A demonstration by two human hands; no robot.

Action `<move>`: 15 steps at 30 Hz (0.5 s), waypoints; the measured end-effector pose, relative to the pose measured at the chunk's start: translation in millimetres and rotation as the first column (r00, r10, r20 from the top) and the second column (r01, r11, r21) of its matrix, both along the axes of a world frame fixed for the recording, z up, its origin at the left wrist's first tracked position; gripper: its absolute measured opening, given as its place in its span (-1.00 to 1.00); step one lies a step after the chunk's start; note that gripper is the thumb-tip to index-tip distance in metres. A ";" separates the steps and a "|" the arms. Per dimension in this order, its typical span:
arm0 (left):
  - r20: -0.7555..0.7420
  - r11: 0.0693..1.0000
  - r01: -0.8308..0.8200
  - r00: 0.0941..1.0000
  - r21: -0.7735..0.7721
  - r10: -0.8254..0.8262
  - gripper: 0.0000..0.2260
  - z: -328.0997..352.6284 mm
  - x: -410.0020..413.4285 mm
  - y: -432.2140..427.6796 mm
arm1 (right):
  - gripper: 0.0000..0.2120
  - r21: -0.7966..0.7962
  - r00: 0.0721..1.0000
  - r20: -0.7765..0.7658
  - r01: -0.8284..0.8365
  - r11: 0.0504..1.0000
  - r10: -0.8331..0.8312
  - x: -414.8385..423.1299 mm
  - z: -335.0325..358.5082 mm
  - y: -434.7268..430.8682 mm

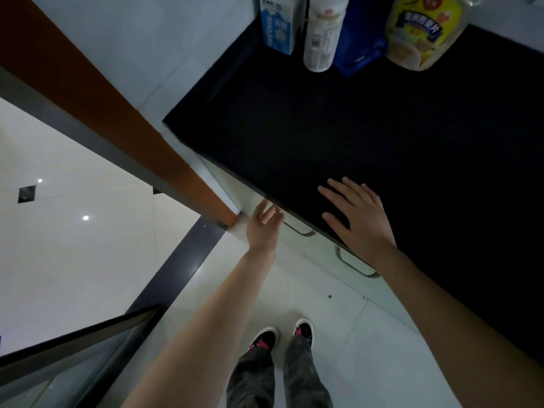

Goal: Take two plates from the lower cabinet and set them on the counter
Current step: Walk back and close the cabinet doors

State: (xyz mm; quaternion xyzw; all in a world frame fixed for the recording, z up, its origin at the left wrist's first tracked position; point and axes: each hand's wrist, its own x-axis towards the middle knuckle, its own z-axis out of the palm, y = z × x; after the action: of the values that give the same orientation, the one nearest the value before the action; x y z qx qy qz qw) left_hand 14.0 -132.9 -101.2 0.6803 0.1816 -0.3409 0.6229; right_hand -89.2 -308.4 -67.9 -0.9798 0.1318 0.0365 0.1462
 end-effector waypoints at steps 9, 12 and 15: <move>0.080 0.918 0.367 0.921 0.151 -0.381 -0.50 -4.7 11.0 18.2 | -0.52 0.028 1.000 -0.002 -0.001 1.000 0.001 0.8 4.0 0.9; 0.045 0.822 0.405 0.887 0.401 -0.459 -0.86 18.5 18.2 30.3 | -0.55 0.317 0.994 -0.071 0.103 0.943 -0.085 9.2 20.5 -1.0; 0.177 0.713 0.377 0.802 0.591 -0.570 -0.76 53.5 30.1 50.3 | -0.62 0.777 0.899 -0.217 0.395 0.491 -0.379 13.5 74.3 0.9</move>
State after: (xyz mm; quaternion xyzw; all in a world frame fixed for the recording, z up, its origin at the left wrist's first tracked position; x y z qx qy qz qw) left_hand 44.1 -82.6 -47.7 0.8965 -0.0283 -0.3026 0.3224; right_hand -75.7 -307.5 6.5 -0.7499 0.3181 0.0665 0.5762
